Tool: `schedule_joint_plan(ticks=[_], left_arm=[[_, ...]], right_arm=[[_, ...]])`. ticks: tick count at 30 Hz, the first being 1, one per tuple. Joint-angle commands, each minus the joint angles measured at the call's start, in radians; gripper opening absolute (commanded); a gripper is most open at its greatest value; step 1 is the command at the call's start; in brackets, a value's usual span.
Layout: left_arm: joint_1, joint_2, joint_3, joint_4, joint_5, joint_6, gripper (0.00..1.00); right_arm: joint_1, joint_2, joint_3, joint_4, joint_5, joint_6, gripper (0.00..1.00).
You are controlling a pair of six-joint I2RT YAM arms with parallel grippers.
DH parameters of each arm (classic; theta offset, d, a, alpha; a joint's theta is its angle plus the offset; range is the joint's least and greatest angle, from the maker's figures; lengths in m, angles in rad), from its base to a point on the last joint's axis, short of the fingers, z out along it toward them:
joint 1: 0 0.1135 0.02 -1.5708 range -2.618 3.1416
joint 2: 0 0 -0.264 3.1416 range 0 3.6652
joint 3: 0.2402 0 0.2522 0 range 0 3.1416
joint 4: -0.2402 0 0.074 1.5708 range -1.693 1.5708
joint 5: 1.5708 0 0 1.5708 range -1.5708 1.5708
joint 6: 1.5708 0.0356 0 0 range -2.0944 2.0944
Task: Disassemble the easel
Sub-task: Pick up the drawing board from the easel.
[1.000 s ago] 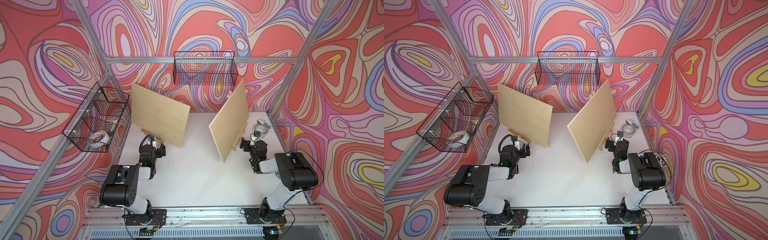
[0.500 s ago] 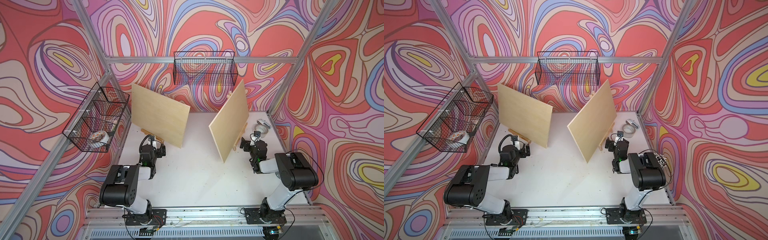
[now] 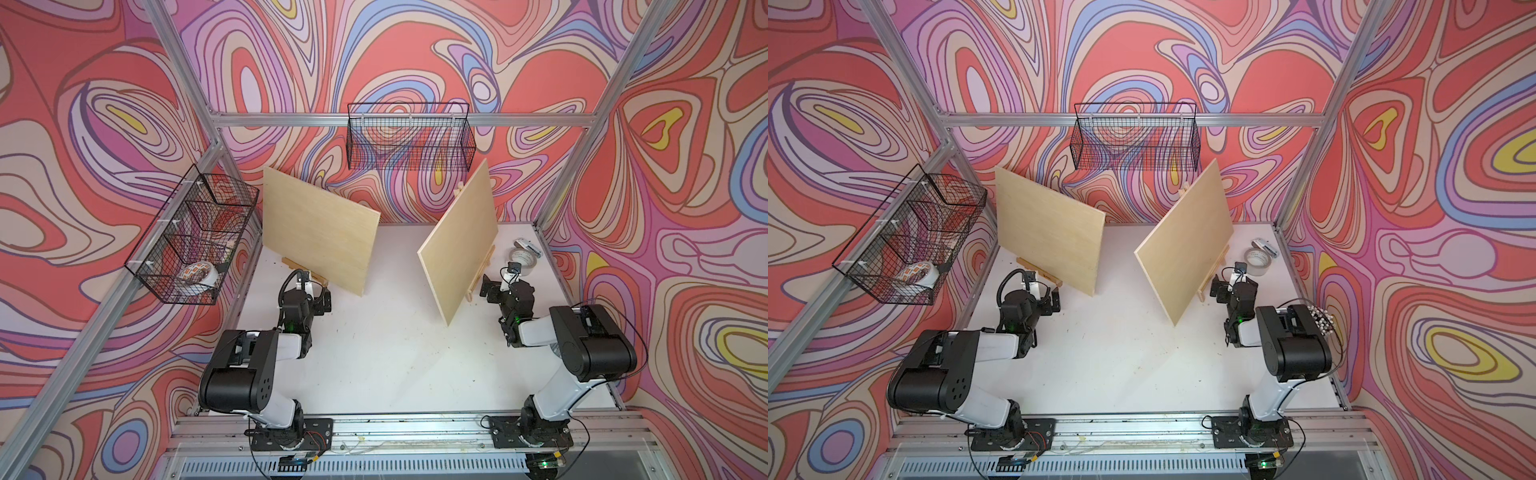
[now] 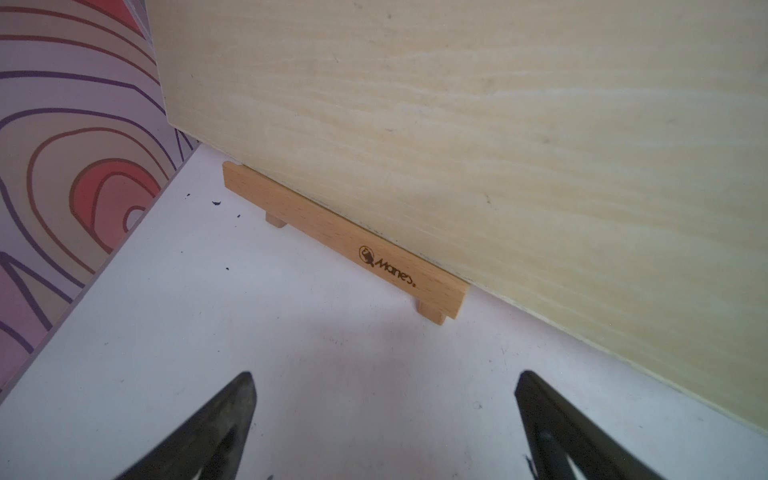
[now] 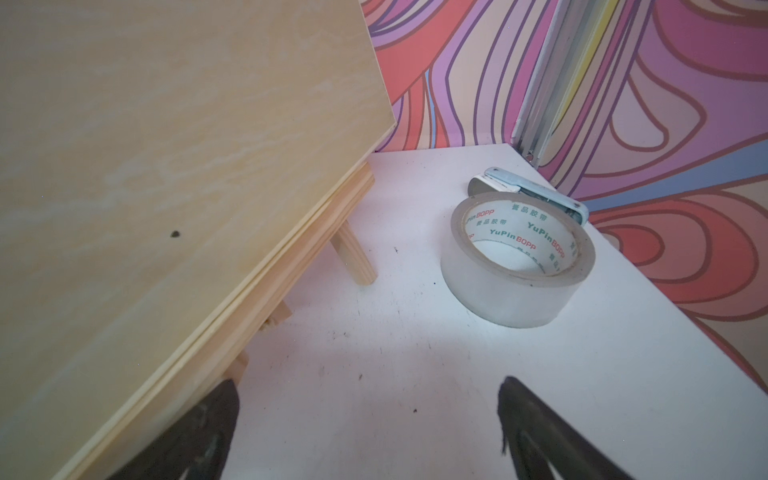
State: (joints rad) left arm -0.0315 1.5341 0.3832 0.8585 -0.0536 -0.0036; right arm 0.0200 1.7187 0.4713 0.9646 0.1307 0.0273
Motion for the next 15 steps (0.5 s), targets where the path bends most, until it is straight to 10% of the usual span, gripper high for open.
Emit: schedule_joint_plan(ticks=[1, 10, 15], left_arm=[[-0.001, 0.008, -0.001, 0.022, -0.004, 0.011, 1.0], [-0.002, 0.006, -0.003, 0.026, -0.015, 0.007, 1.0], [-0.061, -0.035, -0.109, 0.203, -0.248, -0.012, 1.0]], right_arm=[[-0.004, -0.007, -0.01, 0.005, 0.001, 0.0, 0.98], [-0.004, -0.006, -0.008, 0.003, -0.001, -0.001, 0.98], [-0.003, -0.063, -0.049, 0.034, 0.02, 0.005, 0.98]])
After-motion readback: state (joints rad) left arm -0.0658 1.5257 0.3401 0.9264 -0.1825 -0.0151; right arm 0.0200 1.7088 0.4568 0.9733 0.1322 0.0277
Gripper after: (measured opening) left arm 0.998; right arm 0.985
